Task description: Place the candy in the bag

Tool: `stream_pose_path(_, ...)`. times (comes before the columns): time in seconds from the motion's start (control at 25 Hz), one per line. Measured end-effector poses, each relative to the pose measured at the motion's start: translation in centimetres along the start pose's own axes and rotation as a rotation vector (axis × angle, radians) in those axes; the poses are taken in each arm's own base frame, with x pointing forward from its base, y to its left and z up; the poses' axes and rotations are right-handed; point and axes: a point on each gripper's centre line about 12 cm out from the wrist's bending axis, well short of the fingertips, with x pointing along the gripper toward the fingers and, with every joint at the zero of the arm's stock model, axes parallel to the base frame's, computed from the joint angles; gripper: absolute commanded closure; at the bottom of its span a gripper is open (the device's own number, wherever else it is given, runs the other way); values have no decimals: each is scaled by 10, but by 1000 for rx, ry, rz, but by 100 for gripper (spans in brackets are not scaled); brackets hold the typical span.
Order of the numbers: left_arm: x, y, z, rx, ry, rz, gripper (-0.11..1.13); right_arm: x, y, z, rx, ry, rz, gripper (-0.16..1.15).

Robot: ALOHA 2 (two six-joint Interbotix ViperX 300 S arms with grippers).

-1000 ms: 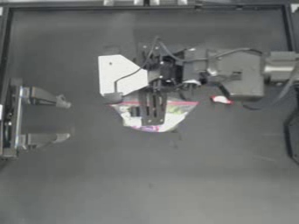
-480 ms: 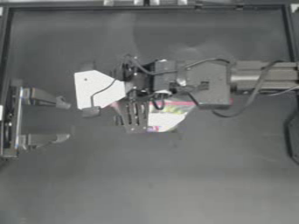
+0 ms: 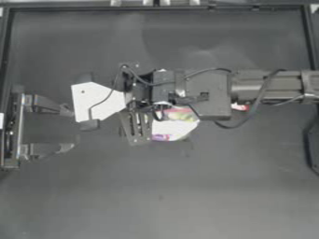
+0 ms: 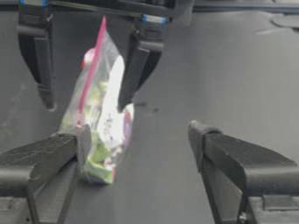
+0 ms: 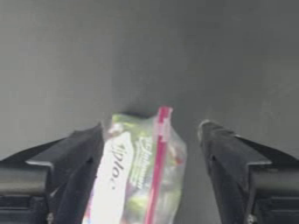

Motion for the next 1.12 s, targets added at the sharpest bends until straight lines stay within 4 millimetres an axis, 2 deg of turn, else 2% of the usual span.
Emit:
stream_pose_path(0.24,0,0,-1,0,2,-2,4,6,-1,-2,-12,20,-10,16)
stream_pose_path(1.12,0,0,-1,-2,2,0,5,14,-1,-2,-12,46,-5,17)
